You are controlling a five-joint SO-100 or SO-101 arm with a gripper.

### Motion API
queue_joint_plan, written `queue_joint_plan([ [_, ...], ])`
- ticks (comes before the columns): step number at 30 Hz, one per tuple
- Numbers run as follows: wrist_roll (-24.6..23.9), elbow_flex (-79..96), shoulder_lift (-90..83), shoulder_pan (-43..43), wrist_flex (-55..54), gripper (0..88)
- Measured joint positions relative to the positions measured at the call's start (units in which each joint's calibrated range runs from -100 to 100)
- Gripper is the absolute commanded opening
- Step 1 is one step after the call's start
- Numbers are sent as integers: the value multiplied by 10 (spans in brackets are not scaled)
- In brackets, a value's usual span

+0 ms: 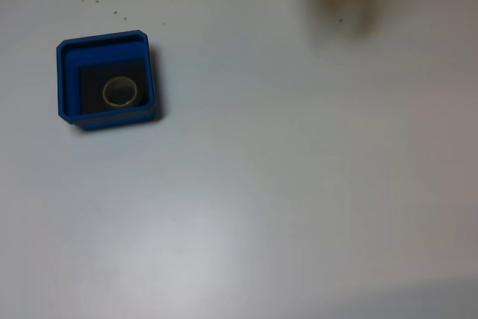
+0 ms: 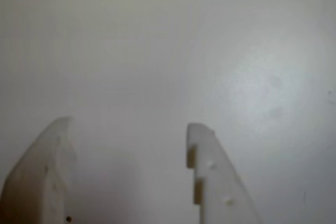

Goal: Pick the black tape roll and drop it in the blue box

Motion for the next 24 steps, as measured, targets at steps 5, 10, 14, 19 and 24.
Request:
queue_joint_plan([
  [5,0,80,-48,0,0,193],
  [10,0,152,-113,0,0,193],
  [14,0,200,-169,0,0,193],
  [19,0,242,-228,0,0,193],
  [24,0,264,-251,0,0,193],
])
